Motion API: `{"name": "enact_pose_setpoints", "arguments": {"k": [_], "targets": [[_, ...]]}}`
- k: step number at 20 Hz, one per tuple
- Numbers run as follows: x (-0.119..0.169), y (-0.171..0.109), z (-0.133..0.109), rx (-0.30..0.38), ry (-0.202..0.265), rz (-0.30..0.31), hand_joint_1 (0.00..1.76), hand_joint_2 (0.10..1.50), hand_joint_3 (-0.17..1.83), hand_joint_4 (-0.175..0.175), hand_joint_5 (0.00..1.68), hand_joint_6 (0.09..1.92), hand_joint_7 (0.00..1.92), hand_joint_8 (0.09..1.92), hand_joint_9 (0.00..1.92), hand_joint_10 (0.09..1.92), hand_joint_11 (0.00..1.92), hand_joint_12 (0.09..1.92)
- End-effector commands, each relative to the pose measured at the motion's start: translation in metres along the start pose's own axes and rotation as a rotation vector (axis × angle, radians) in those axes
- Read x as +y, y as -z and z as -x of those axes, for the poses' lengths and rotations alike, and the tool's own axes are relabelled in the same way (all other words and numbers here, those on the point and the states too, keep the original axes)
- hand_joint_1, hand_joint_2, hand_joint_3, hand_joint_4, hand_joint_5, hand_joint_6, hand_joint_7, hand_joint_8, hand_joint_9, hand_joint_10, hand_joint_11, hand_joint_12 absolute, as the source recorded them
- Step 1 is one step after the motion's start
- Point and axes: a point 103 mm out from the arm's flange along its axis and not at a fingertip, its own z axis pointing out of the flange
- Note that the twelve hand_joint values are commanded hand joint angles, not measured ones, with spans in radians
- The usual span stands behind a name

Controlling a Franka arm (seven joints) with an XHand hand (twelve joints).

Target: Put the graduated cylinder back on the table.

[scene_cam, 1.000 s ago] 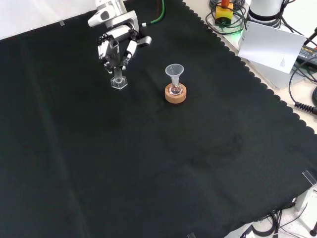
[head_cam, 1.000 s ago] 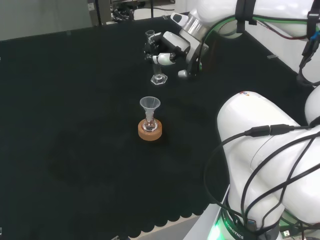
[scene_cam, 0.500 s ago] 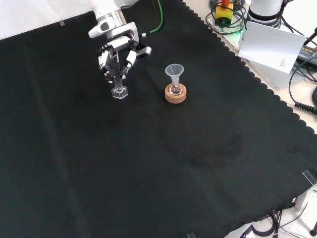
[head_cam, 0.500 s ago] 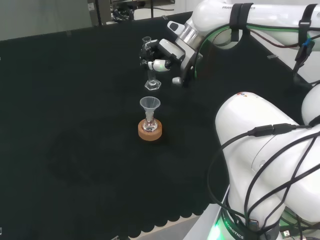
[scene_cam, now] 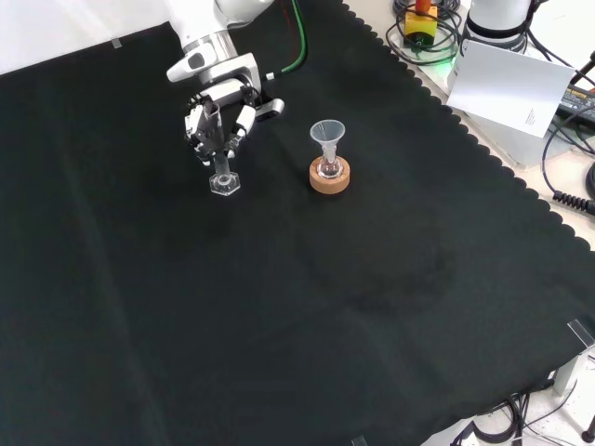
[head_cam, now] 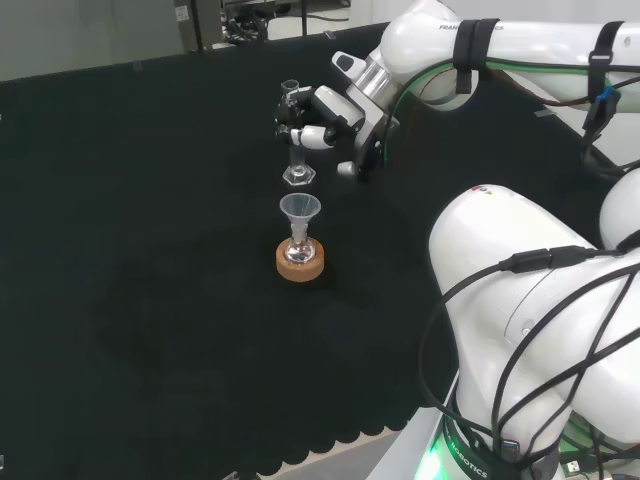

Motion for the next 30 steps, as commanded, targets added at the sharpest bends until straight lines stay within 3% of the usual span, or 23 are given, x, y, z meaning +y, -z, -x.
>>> {"name": "enact_pose_setpoints", "arguments": {"k": [1,23,26,28,30], "targets": [[0.001,-0.004,0.003,-0.006,-0.004,0.006,1.24,1.15,0.00,-0.175,0.89,1.14,0.92,1.13,1.33,0.12,1.17,0.77],[-0.006,-0.020,0.008,0.002,-0.016,-0.019,1.23,1.18,0.00,-0.175,0.83,1.22,0.86,1.21,1.29,0.12,1.13,0.82],[-0.007,-0.020,0.007,0.009,-0.019,-0.031,1.13,1.21,0.01,-0.175,0.80,1.27,0.85,0.84,1.24,0.12,1.10,0.86],[-0.008,-0.020,0.007,0.008,-0.020,-0.047,1.17,1.19,-0.01,-0.110,0.74,1.03,0.82,0.73,1.20,0.11,1.08,0.88],[-0.010,-0.018,0.007,0.010,-0.024,-0.058,1.16,1.16,-0.04,-0.077,0.72,0.87,0.78,0.67,1.17,0.11,1.04,0.91]]}}
